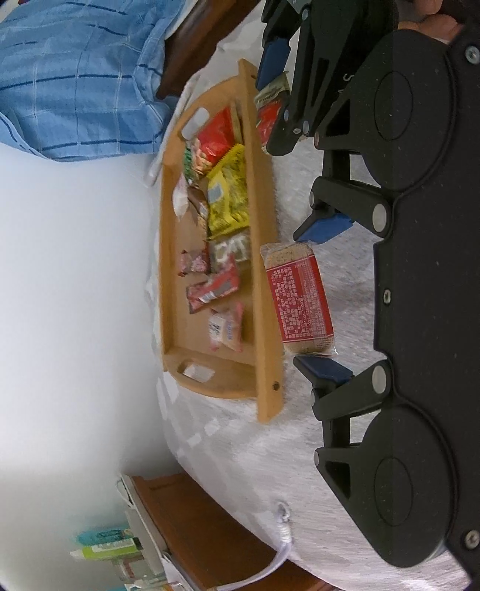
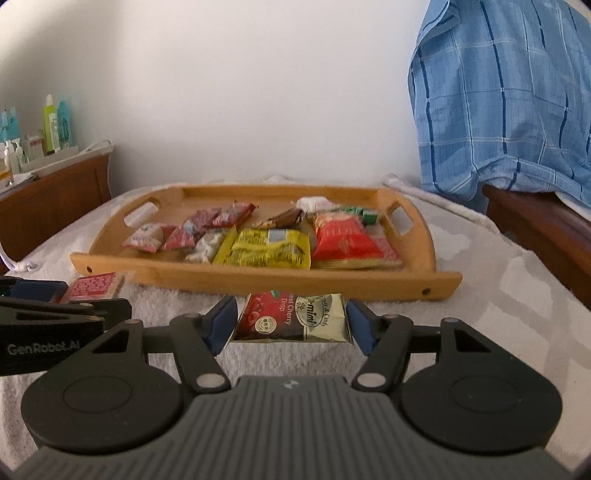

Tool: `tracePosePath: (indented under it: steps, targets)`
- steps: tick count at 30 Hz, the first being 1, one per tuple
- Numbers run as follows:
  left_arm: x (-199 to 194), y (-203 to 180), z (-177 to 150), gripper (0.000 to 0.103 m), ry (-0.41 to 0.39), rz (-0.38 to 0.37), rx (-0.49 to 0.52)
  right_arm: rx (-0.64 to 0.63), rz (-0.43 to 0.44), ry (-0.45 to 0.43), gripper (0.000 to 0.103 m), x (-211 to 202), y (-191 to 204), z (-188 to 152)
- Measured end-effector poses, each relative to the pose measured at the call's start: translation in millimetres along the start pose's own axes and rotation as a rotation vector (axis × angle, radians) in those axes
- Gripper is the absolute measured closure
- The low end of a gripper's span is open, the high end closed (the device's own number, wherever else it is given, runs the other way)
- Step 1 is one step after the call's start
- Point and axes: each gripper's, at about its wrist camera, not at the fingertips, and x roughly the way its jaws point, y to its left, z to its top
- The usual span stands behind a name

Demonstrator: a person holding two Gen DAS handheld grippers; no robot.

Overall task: Organize snacks
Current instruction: 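Carry the pastry and red-and-cream packet over the wooden tray with both grippers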

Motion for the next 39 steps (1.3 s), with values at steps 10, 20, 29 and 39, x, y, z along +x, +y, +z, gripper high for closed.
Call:
tracePosePath:
  steps: [10, 20, 29, 39]
  targets:
    - [8, -3, 44, 0.04, -0.057, -0.033, 0.019, 0.002, 0.008, -0.061, 0.035, 6, -9, 38]
    - [44, -3, 93, 0.041, -0.06, -0.067, 0.0, -0.003, 0.018, -0.075, 0.036, 38, -20, 80]
    - [82, 3, 131, 0.041, -0.025, -0.097, -0.036, -0.007, 0.016, -0.054, 0.036, 71, -28, 108]
    - [115, 1, 146, 0.041, 0.015, -0.098, -0.018, -0.016, 0.02, -0.025, 0.036, 100, -32, 124]
